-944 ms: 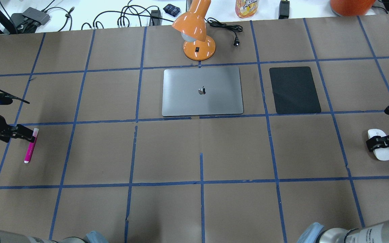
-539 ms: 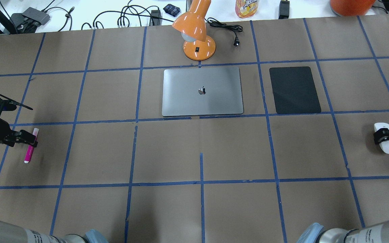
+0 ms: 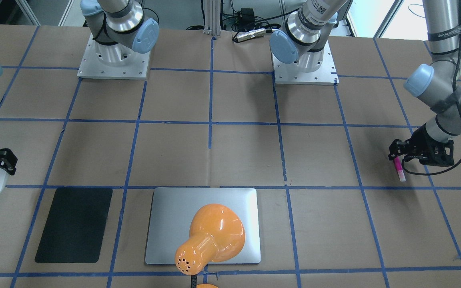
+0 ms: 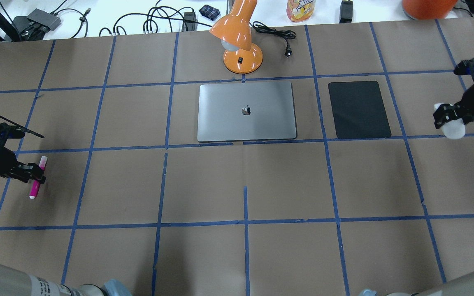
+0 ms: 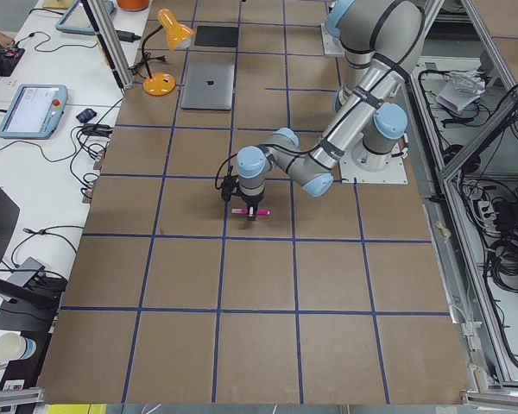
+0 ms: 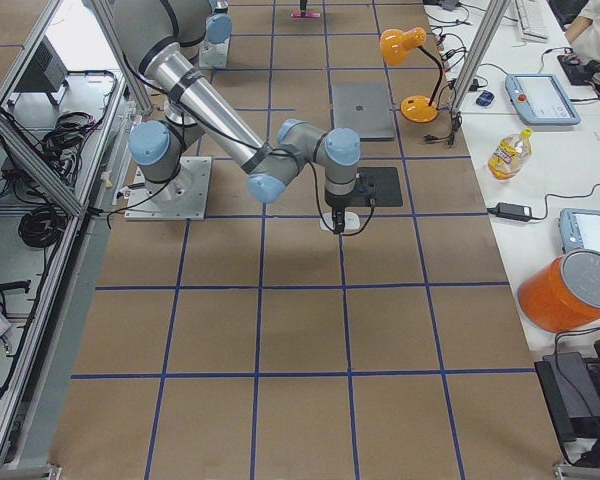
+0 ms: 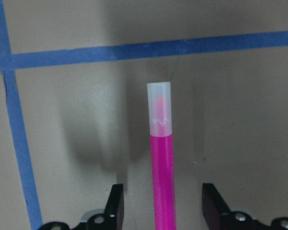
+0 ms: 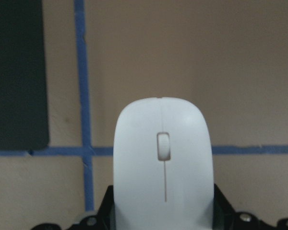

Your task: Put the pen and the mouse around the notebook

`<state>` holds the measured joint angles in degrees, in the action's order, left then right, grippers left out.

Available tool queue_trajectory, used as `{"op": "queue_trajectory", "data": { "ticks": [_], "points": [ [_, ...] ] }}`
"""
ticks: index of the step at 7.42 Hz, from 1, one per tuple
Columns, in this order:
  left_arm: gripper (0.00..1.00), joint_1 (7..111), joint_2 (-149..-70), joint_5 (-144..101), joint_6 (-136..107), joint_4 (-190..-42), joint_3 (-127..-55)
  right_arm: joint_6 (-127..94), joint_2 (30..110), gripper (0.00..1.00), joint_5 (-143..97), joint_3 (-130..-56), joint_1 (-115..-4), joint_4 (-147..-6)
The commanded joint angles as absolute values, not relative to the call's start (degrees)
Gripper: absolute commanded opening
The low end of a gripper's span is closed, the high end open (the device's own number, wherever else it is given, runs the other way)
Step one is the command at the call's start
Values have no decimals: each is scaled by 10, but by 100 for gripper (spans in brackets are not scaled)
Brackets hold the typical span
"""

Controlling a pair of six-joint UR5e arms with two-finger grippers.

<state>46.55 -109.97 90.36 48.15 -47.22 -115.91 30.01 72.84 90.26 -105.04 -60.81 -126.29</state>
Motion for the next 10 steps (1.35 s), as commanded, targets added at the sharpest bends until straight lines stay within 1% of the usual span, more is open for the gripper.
{"op": "queue_trajectory", "data": {
  "ticks": [1,2,3,4,8,9,10],
  "points": [
    [56,466,-1108,904,482,-473,-1156,178,681,59,909,-979,-731,-1251],
    [51,466,-1108,904,480,-473,-1155,127,649,59,909,-961,-760,-1254],
    [23,465,-1107,904,480,-473,-1155,73,619,59,911,-934,-784,-1254],
    [1,465,-1107,910,480,-473,-1155,49,608,59,917,-932,-807,-1254],
    [0,468,-1084,934,444,-504,-1153,76,580,61,924,-946,-807,-1281],
    [0,475,-1068,935,364,-509,-1151,80,580,62,934,-959,-807,-1305],
    [0,489,-1064,932,281,-507,-1147,80,579,66,944,-966,-807,-1318]
  ]
}}
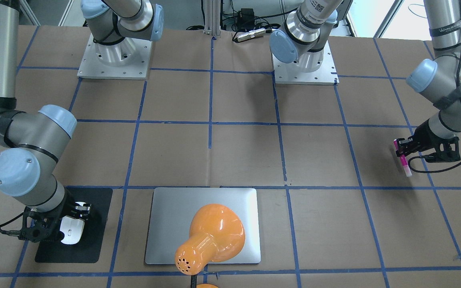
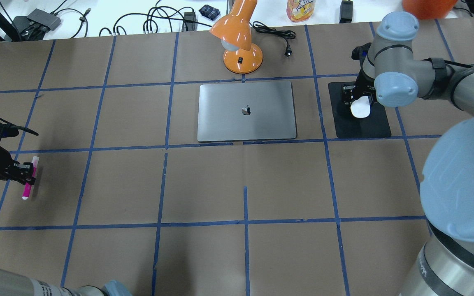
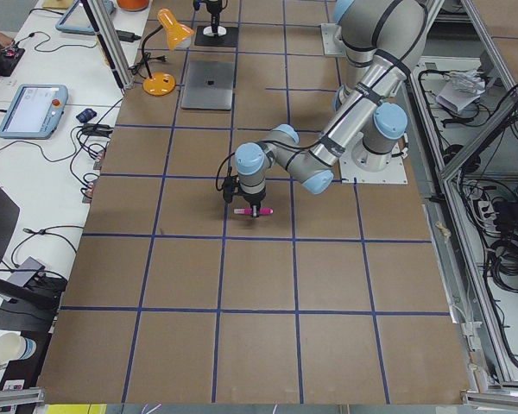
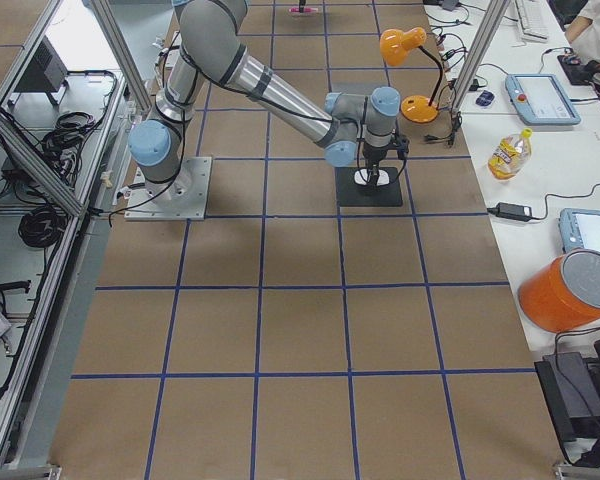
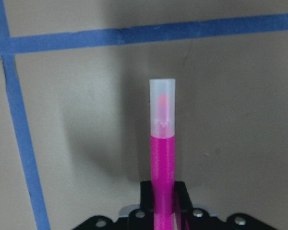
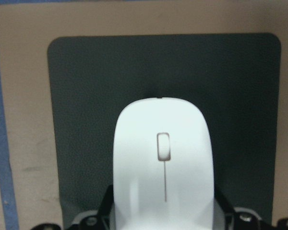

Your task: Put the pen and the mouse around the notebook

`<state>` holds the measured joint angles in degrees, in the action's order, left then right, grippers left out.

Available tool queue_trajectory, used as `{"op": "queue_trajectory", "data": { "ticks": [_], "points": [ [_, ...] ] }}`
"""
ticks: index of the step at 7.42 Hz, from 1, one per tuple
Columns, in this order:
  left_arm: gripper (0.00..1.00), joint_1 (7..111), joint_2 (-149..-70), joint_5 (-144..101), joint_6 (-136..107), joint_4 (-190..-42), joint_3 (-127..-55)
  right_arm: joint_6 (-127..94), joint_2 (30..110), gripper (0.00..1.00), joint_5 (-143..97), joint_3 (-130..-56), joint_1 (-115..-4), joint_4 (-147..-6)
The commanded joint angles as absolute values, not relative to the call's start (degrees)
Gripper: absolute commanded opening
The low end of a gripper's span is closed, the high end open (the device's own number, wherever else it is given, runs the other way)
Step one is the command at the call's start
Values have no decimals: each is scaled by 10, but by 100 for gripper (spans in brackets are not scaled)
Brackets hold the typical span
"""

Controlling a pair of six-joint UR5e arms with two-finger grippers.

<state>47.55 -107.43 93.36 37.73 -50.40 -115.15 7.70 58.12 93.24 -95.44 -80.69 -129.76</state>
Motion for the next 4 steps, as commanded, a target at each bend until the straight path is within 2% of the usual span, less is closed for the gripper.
{"op": "queue_trajectory", "data": {
  "ticks": [1,2,3,4],
  "points": [
    [0,521,-1060,933,175,-510,-1136,81,578,75,943,-968,-807,-1321],
    [0,558,-1050,930,77,-510,-1134,80,574,93,943,-968,-807,-1323],
    [0,589,-1048,923,-9,-509,-1138,80,574,100,946,-964,-807,-1319],
    [0,627,-1044,901,-90,-503,-1137,78,582,100,946,-959,-807,-1311]
  ]
}}
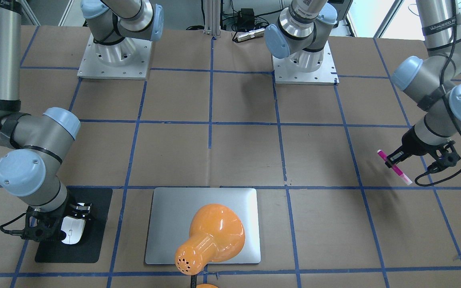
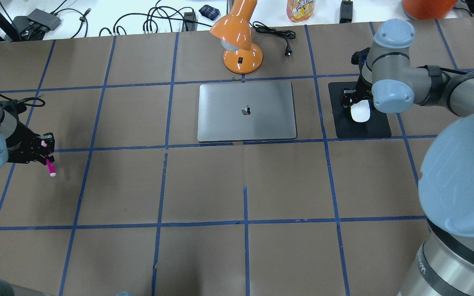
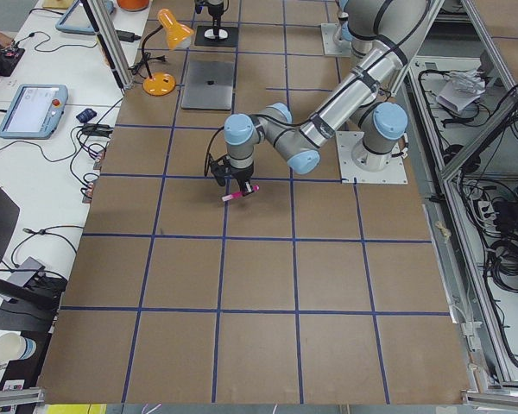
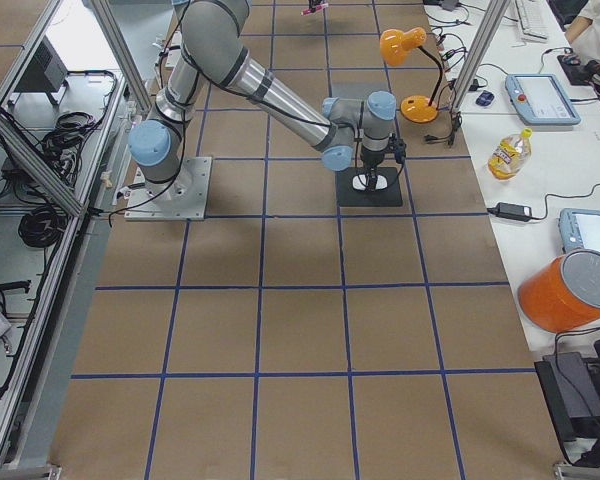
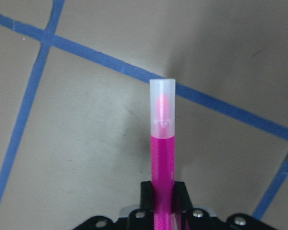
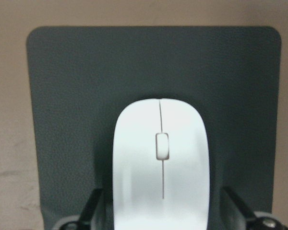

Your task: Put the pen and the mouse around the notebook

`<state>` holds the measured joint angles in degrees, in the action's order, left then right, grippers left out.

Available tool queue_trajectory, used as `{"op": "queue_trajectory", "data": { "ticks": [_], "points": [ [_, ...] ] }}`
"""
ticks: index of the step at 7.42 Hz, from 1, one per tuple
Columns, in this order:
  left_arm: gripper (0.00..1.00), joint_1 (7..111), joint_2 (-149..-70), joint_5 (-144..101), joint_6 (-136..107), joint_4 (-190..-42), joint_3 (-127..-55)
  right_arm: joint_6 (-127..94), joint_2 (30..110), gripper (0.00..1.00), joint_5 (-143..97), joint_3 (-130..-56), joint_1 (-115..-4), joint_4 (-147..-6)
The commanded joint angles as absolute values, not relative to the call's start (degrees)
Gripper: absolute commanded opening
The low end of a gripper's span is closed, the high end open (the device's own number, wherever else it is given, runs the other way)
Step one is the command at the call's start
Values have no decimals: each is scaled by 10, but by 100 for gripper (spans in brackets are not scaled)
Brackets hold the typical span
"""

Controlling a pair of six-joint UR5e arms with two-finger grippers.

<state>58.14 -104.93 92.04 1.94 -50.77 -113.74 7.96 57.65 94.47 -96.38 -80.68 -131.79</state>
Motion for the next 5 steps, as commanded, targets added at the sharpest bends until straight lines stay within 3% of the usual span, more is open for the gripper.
{"op": "queue_trajectory", "data": {
  "ticks": [1,5],
  "points": [
    [0,666,-1040,898,-171,-503,-1136,73,605,100,945,-957,-808,-1292],
    [0,825,-1046,899,-436,-484,-1136,-22,762,100,944,-909,-891,-1072]
  ]
}}
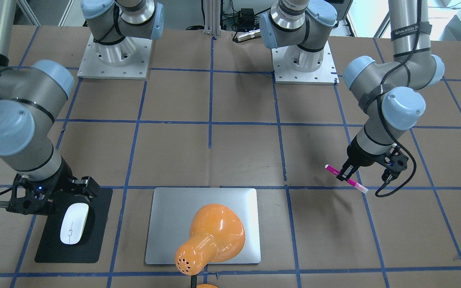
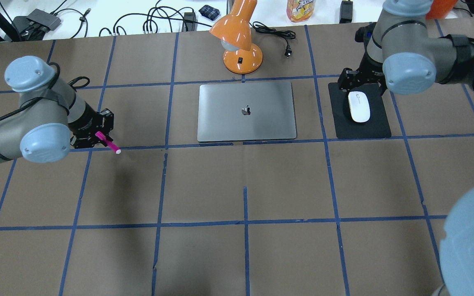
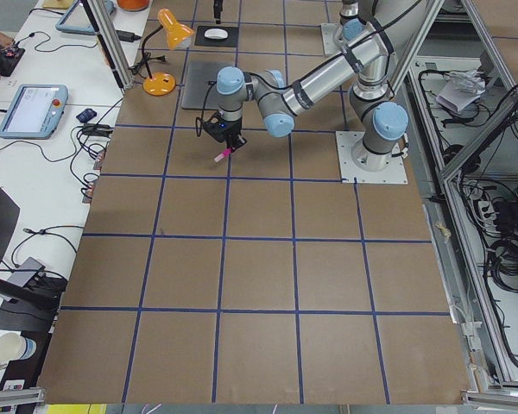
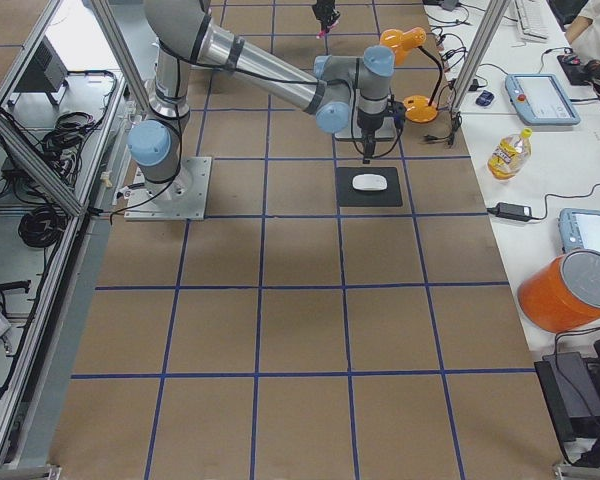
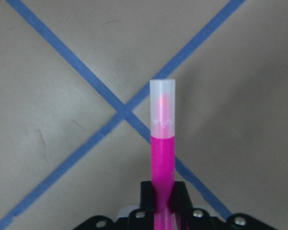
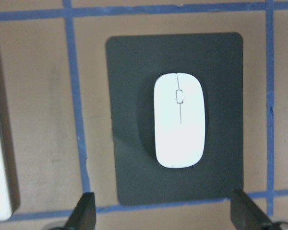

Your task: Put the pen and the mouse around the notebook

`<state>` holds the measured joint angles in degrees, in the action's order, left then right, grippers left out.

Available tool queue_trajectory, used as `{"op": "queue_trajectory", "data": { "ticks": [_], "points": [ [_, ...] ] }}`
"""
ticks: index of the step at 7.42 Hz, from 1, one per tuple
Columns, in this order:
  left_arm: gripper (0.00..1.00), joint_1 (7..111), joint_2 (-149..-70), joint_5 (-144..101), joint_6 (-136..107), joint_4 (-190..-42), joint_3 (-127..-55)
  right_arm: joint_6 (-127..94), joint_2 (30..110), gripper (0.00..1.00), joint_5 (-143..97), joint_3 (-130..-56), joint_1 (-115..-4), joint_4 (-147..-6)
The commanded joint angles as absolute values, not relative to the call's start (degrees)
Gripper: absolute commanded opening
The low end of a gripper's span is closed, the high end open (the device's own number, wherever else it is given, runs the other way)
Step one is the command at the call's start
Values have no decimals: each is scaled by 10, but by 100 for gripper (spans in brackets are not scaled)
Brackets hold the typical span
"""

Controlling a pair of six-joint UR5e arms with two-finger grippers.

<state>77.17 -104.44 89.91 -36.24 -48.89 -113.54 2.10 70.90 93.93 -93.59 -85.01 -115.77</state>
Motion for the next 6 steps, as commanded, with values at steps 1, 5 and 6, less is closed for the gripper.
{"op": "queue_trajectory", "data": {
  "ticks": [1,5,6],
  "points": [
    [0,866,-1056,898,-546,-483,-1135,-61,794,100,940,-875,-909,-979],
    [0,1013,-1063,896,-772,-475,-1134,-90,879,100,909,-853,-932,-897],
    [0,1033,-1065,890,-813,-475,-1134,-87,880,100,911,-856,-932,-883]
  ]
}}
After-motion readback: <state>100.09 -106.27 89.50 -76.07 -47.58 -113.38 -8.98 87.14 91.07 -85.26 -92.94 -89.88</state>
